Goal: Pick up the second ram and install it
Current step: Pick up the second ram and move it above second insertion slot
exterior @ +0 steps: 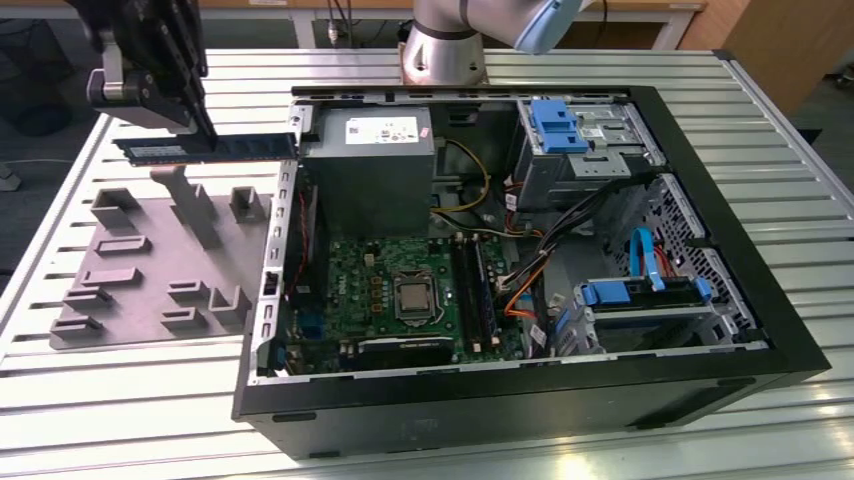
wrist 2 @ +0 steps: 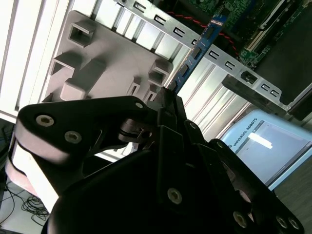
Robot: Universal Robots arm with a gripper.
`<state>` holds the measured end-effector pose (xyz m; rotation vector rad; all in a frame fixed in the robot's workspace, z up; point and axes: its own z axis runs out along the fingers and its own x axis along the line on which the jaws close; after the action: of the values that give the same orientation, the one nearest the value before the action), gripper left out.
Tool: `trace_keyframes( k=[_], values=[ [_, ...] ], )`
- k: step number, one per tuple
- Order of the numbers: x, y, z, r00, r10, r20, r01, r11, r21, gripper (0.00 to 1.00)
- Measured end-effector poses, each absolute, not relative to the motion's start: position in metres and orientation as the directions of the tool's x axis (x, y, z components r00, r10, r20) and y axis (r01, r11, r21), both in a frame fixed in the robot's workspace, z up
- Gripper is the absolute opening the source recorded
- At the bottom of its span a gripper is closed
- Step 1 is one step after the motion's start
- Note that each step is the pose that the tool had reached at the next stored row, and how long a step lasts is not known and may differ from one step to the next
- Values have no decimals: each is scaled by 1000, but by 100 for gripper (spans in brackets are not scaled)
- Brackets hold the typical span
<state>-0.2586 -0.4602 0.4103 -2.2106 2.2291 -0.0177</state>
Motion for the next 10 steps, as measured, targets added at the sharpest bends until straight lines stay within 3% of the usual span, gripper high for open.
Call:
trace_keyframes(
  k=[10],
  values=[
    [-256,-460,410,-8,-1000,6,-1000,8,-10,14]
  ],
)
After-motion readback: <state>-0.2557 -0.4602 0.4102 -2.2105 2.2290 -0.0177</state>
